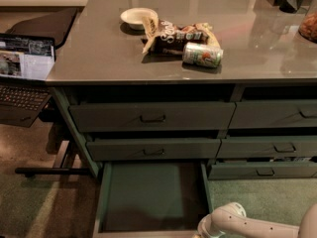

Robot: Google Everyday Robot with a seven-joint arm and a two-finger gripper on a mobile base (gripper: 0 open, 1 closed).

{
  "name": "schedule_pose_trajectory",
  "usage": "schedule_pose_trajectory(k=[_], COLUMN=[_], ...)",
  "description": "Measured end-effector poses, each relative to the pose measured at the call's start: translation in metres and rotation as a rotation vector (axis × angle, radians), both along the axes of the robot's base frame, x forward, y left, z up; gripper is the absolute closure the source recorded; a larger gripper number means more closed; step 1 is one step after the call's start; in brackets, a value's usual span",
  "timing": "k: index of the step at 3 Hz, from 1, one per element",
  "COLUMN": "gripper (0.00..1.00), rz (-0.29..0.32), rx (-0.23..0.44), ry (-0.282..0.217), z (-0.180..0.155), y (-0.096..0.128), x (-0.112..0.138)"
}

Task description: Open bottom drawer

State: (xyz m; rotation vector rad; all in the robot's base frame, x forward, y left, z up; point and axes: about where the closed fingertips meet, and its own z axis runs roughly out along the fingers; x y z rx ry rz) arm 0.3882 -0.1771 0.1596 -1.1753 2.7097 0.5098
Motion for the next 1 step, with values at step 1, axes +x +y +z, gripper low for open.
schedule_pose_trajectory(k=[1], gripper=[0.00], rz=[0.000], rx=[0.000], ry=[0.000], z=[0.0000], y=[0.0000], x=[0.0000])
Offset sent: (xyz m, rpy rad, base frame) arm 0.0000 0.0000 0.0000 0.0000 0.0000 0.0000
